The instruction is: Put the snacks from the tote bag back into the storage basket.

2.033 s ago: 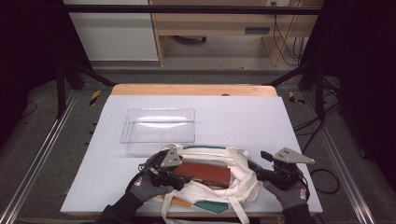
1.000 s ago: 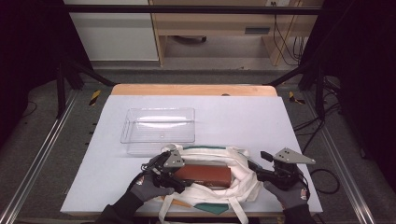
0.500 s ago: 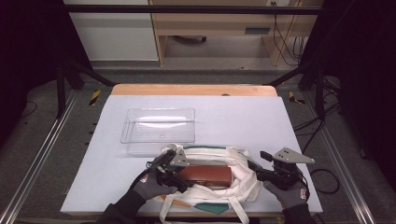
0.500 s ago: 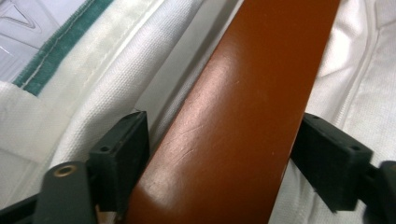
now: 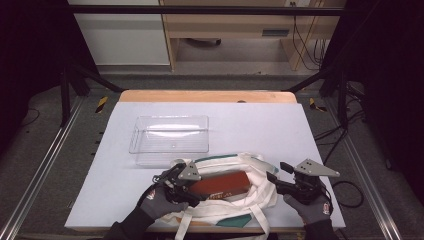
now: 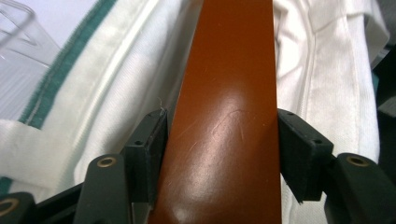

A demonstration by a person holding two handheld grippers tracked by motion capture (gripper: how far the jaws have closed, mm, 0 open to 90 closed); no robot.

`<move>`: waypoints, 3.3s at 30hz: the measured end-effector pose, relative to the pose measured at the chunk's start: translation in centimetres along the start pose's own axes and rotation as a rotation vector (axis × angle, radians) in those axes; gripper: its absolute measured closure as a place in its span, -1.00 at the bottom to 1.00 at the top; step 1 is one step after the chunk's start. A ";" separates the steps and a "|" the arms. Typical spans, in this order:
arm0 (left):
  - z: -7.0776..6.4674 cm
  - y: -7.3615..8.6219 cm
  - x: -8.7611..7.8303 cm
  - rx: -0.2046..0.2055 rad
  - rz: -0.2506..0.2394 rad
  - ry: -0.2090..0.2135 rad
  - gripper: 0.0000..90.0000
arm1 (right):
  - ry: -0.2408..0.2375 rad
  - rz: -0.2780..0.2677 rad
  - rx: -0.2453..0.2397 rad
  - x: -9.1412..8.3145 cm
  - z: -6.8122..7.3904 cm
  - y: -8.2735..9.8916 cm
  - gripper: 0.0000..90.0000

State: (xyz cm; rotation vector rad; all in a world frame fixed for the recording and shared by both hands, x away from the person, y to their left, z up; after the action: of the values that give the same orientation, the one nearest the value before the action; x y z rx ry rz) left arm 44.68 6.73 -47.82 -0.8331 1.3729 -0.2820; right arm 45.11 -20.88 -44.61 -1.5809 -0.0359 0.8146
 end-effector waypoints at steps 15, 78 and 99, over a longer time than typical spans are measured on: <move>-0.4 -1.0 1.4 0.002 0.012 -0.033 -0.32 | 0.000 -0.002 0.002 0.0 0.0 -0.1 -0.15; -0.5 -4.0 -0.2 0.072 -0.058 0.004 -0.07 | 0.143 -0.099 0.075 -1.6 -3.1 -1.0 -0.64; 0.4 -5.6 -6.8 0.038 -0.213 -0.045 -0.06 | 0.171 -0.098 0.075 -1.5 -3.6 -0.7 -0.66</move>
State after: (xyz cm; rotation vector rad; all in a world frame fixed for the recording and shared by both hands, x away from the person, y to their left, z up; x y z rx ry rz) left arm 45.15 7.25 -38.98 -0.9503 1.2343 -0.4503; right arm 46.12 -24.58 -43.43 -1.5597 0.0403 0.5962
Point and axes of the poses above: each handheld gripper's, and its own axes: x roughly forward along the jaws, y roughly out of its underside, z roughly to its left, the point moved 7 cm from there along x, roughly forward along the jaws, and after that the axes turned 2 degrees about y, right-handed, at the moved point
